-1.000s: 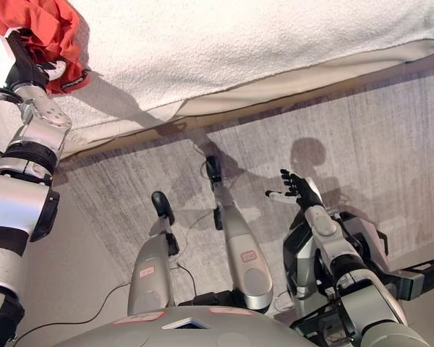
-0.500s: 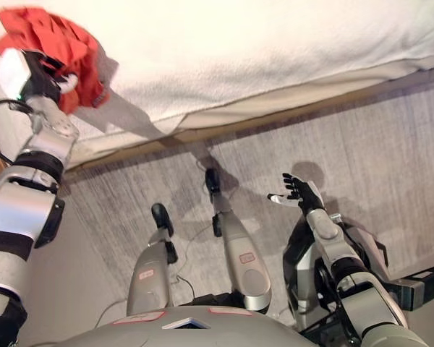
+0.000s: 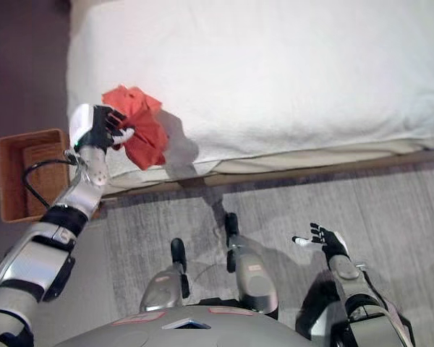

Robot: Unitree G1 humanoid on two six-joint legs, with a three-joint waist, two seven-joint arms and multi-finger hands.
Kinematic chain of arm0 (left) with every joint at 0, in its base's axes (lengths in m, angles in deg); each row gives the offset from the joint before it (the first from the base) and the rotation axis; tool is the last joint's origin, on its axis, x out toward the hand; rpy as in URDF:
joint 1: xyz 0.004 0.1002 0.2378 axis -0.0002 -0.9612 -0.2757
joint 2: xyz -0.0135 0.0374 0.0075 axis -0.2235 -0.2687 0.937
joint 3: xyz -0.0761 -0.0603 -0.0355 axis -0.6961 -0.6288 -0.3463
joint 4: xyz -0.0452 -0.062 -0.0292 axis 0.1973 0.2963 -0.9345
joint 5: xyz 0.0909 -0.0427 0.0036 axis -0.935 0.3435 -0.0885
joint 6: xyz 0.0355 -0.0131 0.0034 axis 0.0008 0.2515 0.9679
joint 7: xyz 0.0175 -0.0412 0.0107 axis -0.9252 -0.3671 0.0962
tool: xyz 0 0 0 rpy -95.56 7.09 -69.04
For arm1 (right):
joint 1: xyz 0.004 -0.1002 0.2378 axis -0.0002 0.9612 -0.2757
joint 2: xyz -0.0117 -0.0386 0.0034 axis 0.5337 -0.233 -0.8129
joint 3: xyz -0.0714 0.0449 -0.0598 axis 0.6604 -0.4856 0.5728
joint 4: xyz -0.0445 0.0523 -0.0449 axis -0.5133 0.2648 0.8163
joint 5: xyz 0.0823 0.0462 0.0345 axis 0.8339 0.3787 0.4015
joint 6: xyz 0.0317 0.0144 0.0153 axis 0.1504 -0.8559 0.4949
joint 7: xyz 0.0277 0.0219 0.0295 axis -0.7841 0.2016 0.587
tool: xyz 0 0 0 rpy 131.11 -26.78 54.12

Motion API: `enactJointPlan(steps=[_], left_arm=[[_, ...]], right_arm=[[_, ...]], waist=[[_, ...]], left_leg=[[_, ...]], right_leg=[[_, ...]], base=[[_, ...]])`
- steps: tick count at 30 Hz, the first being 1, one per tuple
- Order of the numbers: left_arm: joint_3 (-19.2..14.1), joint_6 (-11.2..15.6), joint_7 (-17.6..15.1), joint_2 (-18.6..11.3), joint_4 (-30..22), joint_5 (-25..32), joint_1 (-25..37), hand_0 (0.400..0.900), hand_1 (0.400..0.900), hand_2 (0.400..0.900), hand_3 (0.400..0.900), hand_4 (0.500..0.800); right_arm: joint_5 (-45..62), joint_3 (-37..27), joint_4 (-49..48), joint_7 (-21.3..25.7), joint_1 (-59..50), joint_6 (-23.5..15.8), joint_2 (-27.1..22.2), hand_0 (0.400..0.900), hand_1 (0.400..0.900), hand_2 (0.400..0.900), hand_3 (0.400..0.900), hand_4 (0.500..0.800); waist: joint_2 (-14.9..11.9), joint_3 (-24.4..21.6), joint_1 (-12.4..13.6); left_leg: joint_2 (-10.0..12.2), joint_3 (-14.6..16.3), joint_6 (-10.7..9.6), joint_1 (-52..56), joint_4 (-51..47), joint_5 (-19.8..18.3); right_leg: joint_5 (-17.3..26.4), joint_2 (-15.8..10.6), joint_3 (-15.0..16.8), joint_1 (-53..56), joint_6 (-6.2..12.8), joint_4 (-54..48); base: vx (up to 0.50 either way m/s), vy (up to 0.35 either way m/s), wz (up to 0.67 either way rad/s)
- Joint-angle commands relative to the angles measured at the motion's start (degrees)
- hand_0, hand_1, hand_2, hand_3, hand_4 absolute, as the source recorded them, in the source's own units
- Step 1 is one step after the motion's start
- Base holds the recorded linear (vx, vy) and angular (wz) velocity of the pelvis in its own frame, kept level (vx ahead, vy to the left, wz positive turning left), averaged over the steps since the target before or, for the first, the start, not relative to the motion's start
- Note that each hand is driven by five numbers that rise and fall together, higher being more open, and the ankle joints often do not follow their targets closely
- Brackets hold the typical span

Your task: Put the clothes on the bed into the basket.

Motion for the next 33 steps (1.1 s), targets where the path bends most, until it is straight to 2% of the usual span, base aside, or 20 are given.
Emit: enactJointPlan(steps=[1,6,10,14,16,18,22,29,31,33], left_arm=[[-5.3,4.3,0.5,-4.8,-5.3,-2.7,-2.8,0.400,0.400,0.400,0.400,0.500],[-7.9,5.8,2.9,-7.7,-9.7,-3.7,-8.3,0.400,0.400,0.400,0.400,0.500],[-10.4,6.7,3.2,-9.6,-12.0,-4.1,-11.2,0.400,0.400,0.400,0.400,0.500],[-14.7,7.7,3.3,-9.1,-12.7,-1.8,-15.8,0.400,0.400,0.400,0.400,0.500],[-17.0,7.7,3.1,-8.8,-11.4,-0.4,-17.3,0.400,0.400,0.400,0.400,0.500],[-17.8,7.3,2.6,-9.4,-7.1,0.3,-16.7,0.400,0.400,0.400,0.400,0.500],[-19.6,6.5,1.0,-12.6,5.0,2.5,-13.9,0.400,0.400,0.400,0.400,0.500],[-21.0,3.7,-0.6,-23.0,17.3,1.8,-7.0,0.400,0.400,0.400,0.400,0.500],[-19.7,2.8,-0.9,-26.8,21.7,1.1,-3.2,0.400,0.400,0.400,0.400,0.500],[-18.5,2.6,-0.8,-29.1,26.4,2.2,0.7,0.400,0.400,0.400,0.400,0.500]], right_arm=[[-0.8,-2.9,2.5,-0.3,2.5,-0.6,-1.8,0.900,0.900,0.900,0.900,0.800],[-1.6,-3.5,3.2,-1.2,2.6,-0.4,-1.5,0.900,0.900,0.900,0.900,0.800],[-1.6,-3.6,3.4,-1.7,2.4,-0.5,-1.3,0.900,0.900,0.900,0.900,0.800],[-1.7,-3.8,3.5,-2.3,2.9,-0.5,-0.8,0.900,0.900,0.900,0.900,0.800],[-1.8,-3.7,4.0,-2.4,2.8,-0.4,-0.8,0.900,0.900,0.900,0.900,0.800],[-1.8,-3.5,4.4,-2.5,2.6,-0.3,-0.8,0.900,0.900,0.900,0.900,0.800],[-1.7,-2.8,4.5,-2.4,2.2,-0.7,-0.9,0.900,0.900,0.900,0.900,0.800],[-2.2,-1.5,4.0,-1.7,2.0,-1.3,-2.4,0.900,0.900,0.900,0.900,0.800],[-2.3,-0.7,3.4,-1.5,1.6,-1.3,-3.2,0.900,0.900,0.900,0.900,0.800],[-2.3,-0.1,3.3,-1.5,1.4,-1.3,-3.7,0.900,0.900,0.900,0.900,0.800]], waist=[[-1.6,-4.0,2.7],[-1.2,-5.2,4.5],[-1.2,-5.5,5.6],[-1.5,-5.9,6.4],[-1.6,-6.1,6.7],[-1.6,-6.3,6.9],[-1.5,-6.4,6.9],[-1.3,-6.1,6.6],[-1.4,-5.7,6.1],[-1.6,-5.4,5.8]], left_leg=[[0.2,1.1,-0.8,1.3,2.0,-2.2],[0.1,-0.7,-0.9,2.1,0.9,-1.5],[0.3,-2.1,-1.0,2.0,0.3,-0.9],[0.4,-2.8,-0.9,2.3,0.2,-0.8],[0.4,-3.0,-0.9,2.3,0.2,-0.8],[0.4,-3.1,-1.0,2.3,0.2,-0.7],[0.6,-2.9,-1.1,2.4,0.1,-0.5],[0.9,-2.2,-1.4,2.4,-0.2,-0.1],[1.1,-1.9,-1.5,2.0,-0.3,0.2],[1.3,-1.6,-1.6,1.7,-0.4,0.3]], right_leg=[[2.3,-5.3,-0.9,0.1,6.26,1.9],[1.5,-5.7,-2.9,2.3,6.38,1.6],[1.1,-5.9,-4.2,3.4,6.41,1.4],[0.9,-5.8,-5.0,4.1,6.33,1.2],[0.7,-5.8,-5.1,4.5,6.26,1.1],[0.5,-5.8,-5.3,4.9,6.22,1.0],[0.5,-5.7,-5.3,5.1,6.23,0.9],[0.7,-5.1,-4.9,4.8,6.38,0.6],[1.0,-5.0,-4.9,4.4,6.58,0.5],[1.4,-4.8,-4.6,3.9,6.74,0.2]], base=[[0.04,-0.006,0.26],[0.03,0.001,0.25],[0.01,-0.015,0.22],[0.01,-0.011,0.10],[0.01,-0.003,0.06],[0.01,0.002,0.04],[0.00,0.005,-0.02],[-0.02,0.000,-0.07],[-0.05,0.007,-0.09],[-0.04,-0.004,-0.09]])
